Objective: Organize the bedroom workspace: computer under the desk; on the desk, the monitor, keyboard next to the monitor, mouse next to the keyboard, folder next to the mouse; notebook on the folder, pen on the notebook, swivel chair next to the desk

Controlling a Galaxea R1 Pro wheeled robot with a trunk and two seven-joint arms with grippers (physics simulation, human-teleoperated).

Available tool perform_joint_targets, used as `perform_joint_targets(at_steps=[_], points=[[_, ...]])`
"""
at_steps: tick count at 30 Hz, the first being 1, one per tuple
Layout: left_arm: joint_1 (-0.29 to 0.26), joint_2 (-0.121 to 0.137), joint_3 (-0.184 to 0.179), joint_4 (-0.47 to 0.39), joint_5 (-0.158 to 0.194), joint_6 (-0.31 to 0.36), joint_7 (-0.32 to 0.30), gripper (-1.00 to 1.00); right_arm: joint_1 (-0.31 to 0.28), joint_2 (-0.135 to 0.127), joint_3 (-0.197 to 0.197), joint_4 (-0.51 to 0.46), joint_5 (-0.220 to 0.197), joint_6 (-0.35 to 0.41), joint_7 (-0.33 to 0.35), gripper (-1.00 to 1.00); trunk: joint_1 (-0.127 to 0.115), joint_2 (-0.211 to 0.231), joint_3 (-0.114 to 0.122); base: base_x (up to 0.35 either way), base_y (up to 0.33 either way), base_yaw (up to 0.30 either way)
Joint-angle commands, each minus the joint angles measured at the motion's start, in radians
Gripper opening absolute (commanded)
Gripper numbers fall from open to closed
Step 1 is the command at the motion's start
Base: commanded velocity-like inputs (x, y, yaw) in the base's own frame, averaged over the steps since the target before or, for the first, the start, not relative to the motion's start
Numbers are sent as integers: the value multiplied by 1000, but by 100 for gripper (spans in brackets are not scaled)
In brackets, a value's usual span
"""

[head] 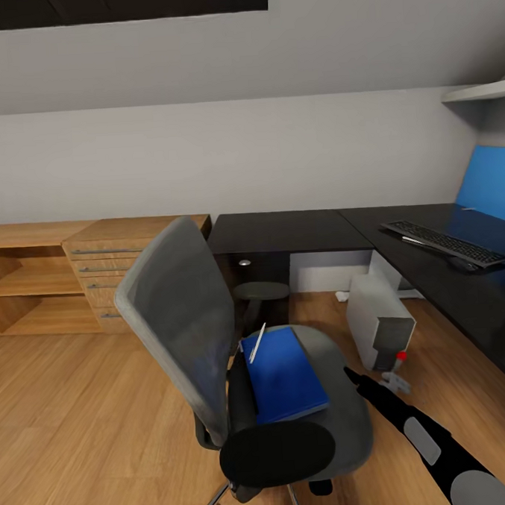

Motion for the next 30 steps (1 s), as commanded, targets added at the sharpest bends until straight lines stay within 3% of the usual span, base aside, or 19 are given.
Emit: perform_joint_targets(at_steps=[1, 24, 30], points=[[-1, 1, -9, 1, 4, -3, 8, 100, -1, 1, -3, 6, -9, 6, 7, 100, 0, 0, -1, 0, 0, 0], [-1, 1, -9, 1, 4, -3, 8, 100, -1, 40, -1, 17, -12, -1, -2, 100, 0, 0, -1, 0, 0, 0], [-1, 1, -9, 1, 4, -3, 8, 100, -1, 44, -1, 18, -12, -1, -2, 100, 0, 0, -1, 0, 0, 121]])
